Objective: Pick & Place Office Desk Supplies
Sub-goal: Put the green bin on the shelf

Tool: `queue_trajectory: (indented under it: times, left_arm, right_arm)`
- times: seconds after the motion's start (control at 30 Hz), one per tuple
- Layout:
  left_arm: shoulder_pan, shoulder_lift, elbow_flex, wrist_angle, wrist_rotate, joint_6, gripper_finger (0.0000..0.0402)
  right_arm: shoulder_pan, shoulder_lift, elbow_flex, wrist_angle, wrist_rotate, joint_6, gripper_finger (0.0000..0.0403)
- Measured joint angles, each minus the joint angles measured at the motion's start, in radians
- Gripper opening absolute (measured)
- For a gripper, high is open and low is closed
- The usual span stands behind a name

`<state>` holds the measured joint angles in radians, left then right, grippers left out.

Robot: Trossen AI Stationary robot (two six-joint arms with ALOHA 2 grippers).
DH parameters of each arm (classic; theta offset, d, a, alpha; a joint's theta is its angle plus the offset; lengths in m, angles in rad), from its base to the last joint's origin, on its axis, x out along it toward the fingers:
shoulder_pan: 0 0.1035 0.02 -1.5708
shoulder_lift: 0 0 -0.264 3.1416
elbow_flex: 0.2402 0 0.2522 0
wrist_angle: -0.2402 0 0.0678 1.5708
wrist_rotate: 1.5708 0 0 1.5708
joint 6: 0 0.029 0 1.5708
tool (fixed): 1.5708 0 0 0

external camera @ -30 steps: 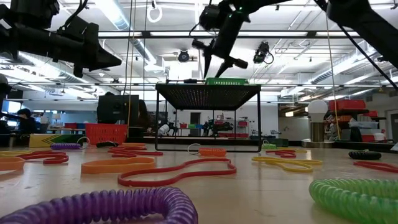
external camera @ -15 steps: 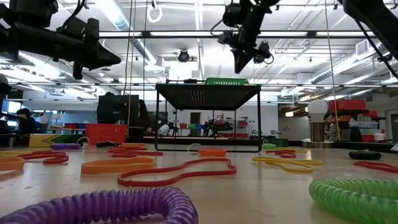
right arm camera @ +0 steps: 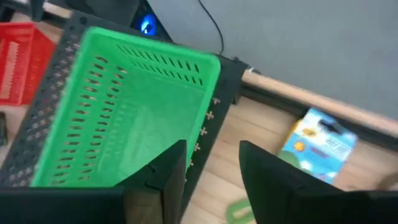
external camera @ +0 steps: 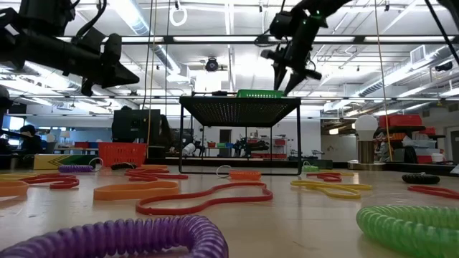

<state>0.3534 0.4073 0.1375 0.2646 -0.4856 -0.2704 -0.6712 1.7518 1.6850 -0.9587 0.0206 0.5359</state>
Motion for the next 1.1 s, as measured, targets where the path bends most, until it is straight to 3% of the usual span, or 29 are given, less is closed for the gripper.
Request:
queue_trajectory:
  times: [0.13,0.3,0.63,0.8,1.1]
  left_arm:
    - [0.0,0.008,0.0,0.0,0.0,-0.032,0.0026]
    - [0.0,0.008,0.0,0.0,0.015,-0.058,0.0026]
    - [0.0,0.012,0.0,0.0,0.015,-0.072,0.0026]
    - [0.0,0.012,0.0,0.001,0.015,-0.074,0.0026]
    - [0.0,0.012,0.0,0.0,0.015,-0.082,0.0026]
  right_arm:
    - [0.009,-0.03,-0.115,0.157,-0.016,0.06,0.0155]
    - [0.03,-0.015,-0.14,0.238,-0.01,0.078,0.0134]
    - [0.035,-0.018,-0.14,0.228,0.031,0.113,0.0048]
    - [0.035,-0.018,-0.14,0.23,0.038,0.16,0.0036]
    - [0.058,-0.018,-0.14,0.229,0.174,0.279,0.0025]
